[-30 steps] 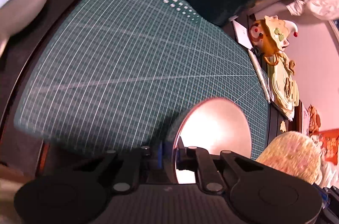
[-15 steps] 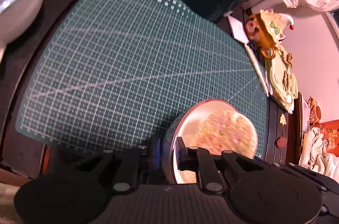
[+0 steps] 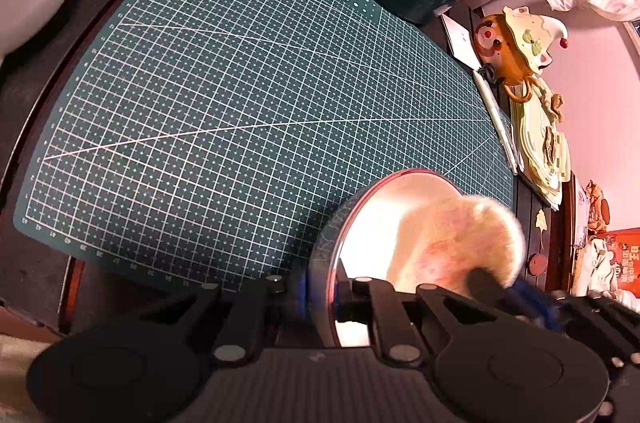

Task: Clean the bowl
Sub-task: 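Lift the sponge out and press it back into the bowl with the right tool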

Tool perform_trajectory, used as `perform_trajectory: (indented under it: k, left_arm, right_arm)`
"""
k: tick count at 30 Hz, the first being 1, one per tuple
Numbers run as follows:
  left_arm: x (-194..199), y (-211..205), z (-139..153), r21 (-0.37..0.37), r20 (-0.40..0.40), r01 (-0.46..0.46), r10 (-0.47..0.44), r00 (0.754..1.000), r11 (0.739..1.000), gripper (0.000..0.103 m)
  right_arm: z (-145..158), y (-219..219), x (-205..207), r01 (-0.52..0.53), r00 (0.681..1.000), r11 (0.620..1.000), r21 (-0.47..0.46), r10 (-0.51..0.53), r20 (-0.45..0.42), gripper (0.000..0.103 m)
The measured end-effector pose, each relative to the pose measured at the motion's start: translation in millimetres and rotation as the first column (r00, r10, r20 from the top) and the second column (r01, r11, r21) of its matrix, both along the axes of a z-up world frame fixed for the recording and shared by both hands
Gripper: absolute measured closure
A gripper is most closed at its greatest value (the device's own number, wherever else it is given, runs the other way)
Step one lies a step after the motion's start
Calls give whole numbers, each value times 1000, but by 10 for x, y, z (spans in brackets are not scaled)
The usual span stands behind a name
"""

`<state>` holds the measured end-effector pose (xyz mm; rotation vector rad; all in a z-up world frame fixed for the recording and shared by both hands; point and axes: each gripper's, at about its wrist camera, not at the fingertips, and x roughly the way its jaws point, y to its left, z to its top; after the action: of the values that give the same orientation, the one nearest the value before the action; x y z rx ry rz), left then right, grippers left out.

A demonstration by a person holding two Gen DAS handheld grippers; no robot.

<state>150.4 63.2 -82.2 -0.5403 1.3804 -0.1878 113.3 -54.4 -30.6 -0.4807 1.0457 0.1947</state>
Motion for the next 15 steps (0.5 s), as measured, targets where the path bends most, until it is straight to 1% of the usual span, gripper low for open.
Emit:
perform_trajectory:
  k: [2,5,7,9,10,13,15]
  left_arm:
    - [-3,1,-4,-1,0,0,0,1000,1000,92]
    - [13,2,-19,1,1,0,0,1000,1000,92]
    - [9,14,-26,-7,-2,-8,8,1000,1000,92]
    - [6,25,-35,-19,-8,-17,17,1000,1000,91]
    - [4,30,-39,-24,-10,-21,20,1000,1000,91]
    - [-3,39,-36,-29,-13,-23,23,1000,999,91]
    - [0,43,-34,-29,-13,-23,23,1000,999,91]
  right_arm:
    - [88,-14,-6,-1,1000,1000,-4,1,16,96]
    - [294,-83,-24,5,999,1000,31,-6,44,96]
    - [364,-117,-1,18,999,995,96,-22,33,96]
    - [394,-199,55,55,998,976,210,-52,-19,96]
    - [372,-237,86,78,997,963,258,-68,-44,96]
    - [194,-279,152,131,990,946,297,-108,-93,96]
    - [13,-342,193,176,980,916,362,-128,-153,96]
